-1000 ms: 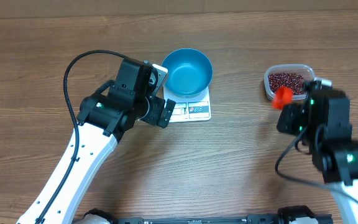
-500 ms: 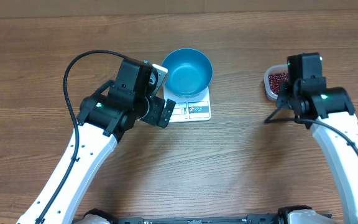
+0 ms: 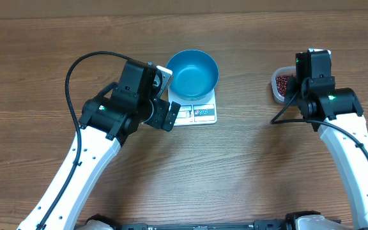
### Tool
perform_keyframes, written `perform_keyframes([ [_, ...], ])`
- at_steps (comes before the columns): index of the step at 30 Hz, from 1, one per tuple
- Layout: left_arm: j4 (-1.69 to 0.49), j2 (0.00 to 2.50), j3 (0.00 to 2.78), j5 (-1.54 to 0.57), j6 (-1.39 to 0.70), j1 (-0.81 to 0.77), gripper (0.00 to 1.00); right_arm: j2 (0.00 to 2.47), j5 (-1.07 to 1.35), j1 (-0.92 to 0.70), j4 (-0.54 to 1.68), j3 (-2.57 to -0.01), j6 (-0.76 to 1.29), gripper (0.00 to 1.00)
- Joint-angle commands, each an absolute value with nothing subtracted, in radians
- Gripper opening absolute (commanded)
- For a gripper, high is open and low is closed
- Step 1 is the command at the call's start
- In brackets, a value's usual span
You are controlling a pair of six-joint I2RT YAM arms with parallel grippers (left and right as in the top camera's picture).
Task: Scoop item into bowl and weigh 150g on scale
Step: 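Move the held red cup with the right gripper toward the bean tub, then lower the red cup into the beans and scoop with the right gripper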
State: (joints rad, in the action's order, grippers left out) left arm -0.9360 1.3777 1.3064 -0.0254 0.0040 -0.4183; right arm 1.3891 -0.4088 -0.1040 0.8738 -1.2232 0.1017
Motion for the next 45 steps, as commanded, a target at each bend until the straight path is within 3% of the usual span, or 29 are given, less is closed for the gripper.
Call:
perform_keyframes([
  [1, -0.934, 1.386, 1.32, -0.022, 0.023, -0.421, 1.0, 1.404, -0.426, -0.082, 0.853, -1.256, 0.017, 0.03],
  [11, -0.934, 1.386, 1.32, -0.022, 0.023, -0.421, 0.99, 1.518, -0.257, 0.039, 0.891, -1.363, -0.021, 0.03],
  [17, -0.934, 1.386, 1.32, -0.022, 0.023, -0.421, 1.0, 1.612, -0.256, 0.039, 0.935, -1.467, -0.12, 0.03],
  [37, -0.934, 1.386, 1.32, -0.022, 0.023, -0.421, 1.0, 1.79, -0.392, 0.039, 0.944, -1.467, -0.207, 0.03],
  [45, -0.934, 1.386, 1.32, -0.022, 0.023, -0.421, 1.0, 1.79, -0.268, 0.039, 0.924, -1.465, -0.215, 0.03],
])
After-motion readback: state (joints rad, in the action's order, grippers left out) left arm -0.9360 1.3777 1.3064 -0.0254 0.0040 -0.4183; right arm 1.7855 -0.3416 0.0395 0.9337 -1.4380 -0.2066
